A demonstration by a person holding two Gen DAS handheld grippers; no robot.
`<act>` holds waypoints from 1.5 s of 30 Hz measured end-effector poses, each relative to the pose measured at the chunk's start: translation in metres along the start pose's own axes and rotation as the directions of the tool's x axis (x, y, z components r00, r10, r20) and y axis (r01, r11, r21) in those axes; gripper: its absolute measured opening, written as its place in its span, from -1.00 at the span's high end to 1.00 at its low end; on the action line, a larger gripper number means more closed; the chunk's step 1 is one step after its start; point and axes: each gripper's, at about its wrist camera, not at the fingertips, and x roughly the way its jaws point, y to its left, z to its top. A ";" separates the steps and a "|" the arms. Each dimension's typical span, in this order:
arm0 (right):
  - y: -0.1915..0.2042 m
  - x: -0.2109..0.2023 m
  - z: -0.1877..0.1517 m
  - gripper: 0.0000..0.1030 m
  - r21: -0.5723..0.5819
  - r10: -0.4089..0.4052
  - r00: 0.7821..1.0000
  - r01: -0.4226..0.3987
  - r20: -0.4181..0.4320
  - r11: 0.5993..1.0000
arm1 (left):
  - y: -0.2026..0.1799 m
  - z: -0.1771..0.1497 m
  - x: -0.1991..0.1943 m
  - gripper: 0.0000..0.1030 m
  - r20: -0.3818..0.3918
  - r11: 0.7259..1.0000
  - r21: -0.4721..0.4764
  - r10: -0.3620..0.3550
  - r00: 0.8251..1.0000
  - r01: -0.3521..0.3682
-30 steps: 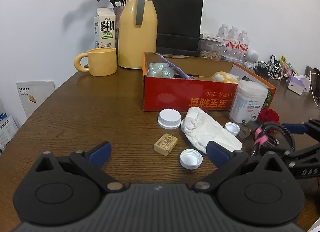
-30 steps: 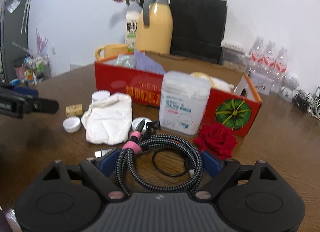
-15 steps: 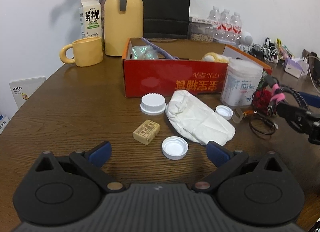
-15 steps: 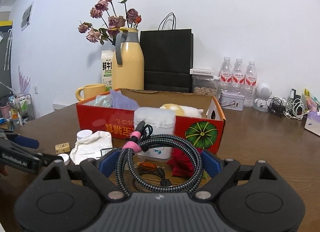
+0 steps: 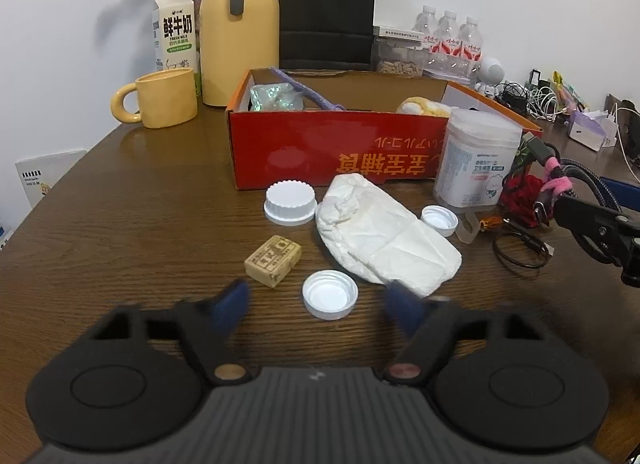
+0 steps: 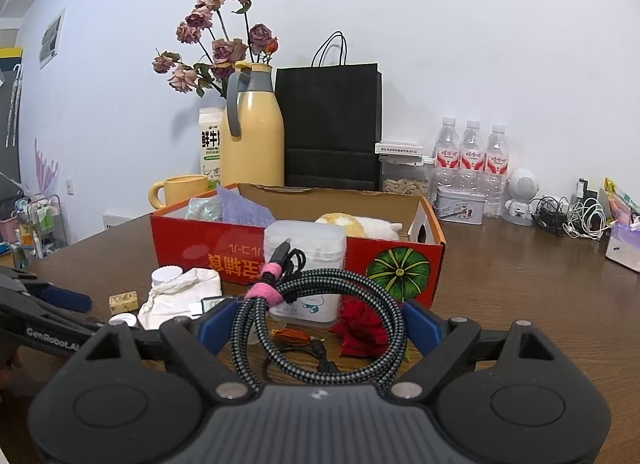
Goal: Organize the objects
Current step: 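Grasp the braided cable with the right gripper while the left grasps a white cap, then carry the braided cable and white cap into the box and open both grippers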
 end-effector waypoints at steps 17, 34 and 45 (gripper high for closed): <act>0.000 -0.001 0.001 -0.71 0.011 -0.015 1.000 0.015 0.012 1.000 | -0.002 0.009 -0.019 0.42 0.083 0.999 0.000 -0.052 0.995 0.052; 0.013 0.028 0.079 -0.71 -0.055 0.030 0.994 -0.024 0.101 0.998 | -0.006 0.097 -0.026 0.42 0.314 0.996 0.016 -0.092 0.945 0.092; 0.013 0.101 0.124 -0.71 -0.040 0.060 0.997 -0.058 0.056 0.998 | -0.004 0.153 0.012 0.42 0.372 0.995 0.011 -0.096 0.923 0.100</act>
